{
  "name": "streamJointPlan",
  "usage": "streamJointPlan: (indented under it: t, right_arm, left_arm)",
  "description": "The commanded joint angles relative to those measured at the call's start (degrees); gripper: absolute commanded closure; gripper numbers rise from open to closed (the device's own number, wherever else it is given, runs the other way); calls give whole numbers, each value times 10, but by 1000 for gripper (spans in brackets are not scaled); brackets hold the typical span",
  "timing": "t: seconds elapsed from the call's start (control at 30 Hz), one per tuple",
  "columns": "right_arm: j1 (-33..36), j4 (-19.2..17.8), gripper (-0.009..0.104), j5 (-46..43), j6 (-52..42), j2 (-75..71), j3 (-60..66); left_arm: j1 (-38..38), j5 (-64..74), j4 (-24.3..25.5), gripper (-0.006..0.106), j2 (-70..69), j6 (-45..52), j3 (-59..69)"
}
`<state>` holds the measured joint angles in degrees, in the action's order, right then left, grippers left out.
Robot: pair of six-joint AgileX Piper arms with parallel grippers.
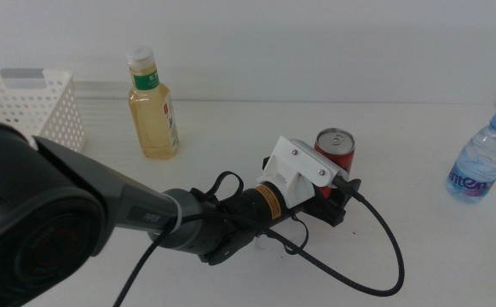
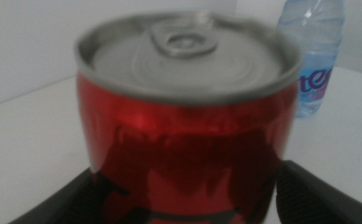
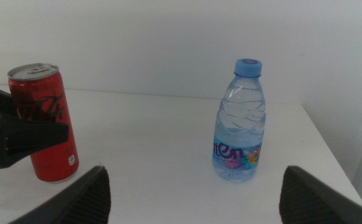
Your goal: Use arms to grab the bottles and put them into the dustbin to the left of the table.
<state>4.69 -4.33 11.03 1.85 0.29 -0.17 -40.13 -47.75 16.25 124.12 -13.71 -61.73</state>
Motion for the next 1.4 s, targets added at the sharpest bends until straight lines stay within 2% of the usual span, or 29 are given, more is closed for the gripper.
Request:
streamJointPlan:
  t: [0.0,0.3,0.4,0.47,0.63,0.7,0.83,0.93,1.1,1.23,1.37]
  right_arm:
    - [-2,-4,5,-7,-2,-3,2]
    - [-2,-4,5,-7,-2,-3,2]
    - [-2,-4,5,-7,-2,-3,2]
    - [-2,-4,5,-7,-2,-3,2]
    - [-2,-4,5,-7,-2,-3,2]
    - [-2,-4,5,-7,-2,-3,2]
    - [-2,-4,5,-7,-2,-3,2]
    - [-2,-4,5,-7,-2,-3,2]
    - [-2,-4,5,-7,-2,-3,2]
    - [-2,-4,5,-7,-2,-3,2]
    - [-2,-4,5,-7,-2,-3,2]
  left_arm:
    - [-4,-2,-2,7,9,-7,-12]
    - [-4,9,5,7,40,-10,-41]
    - [-4,9,4,12,41,-12,-42]
    - [-1,8,4,22,36,-12,-42]
    - [3,97,36,68,-12,-12,-41]
    - [3,150,70,83,-46,-28,-41]
    - [1,260,131,101,-123,-99,-41]
    - [-6,350,152,102,-181,-172,-41]
    - [-16,523,139,102,-273,-281,-41]
    - [-16,659,80,102,-329,-283,-41]
    - [-8,728,86,102,-363,-256,-42]
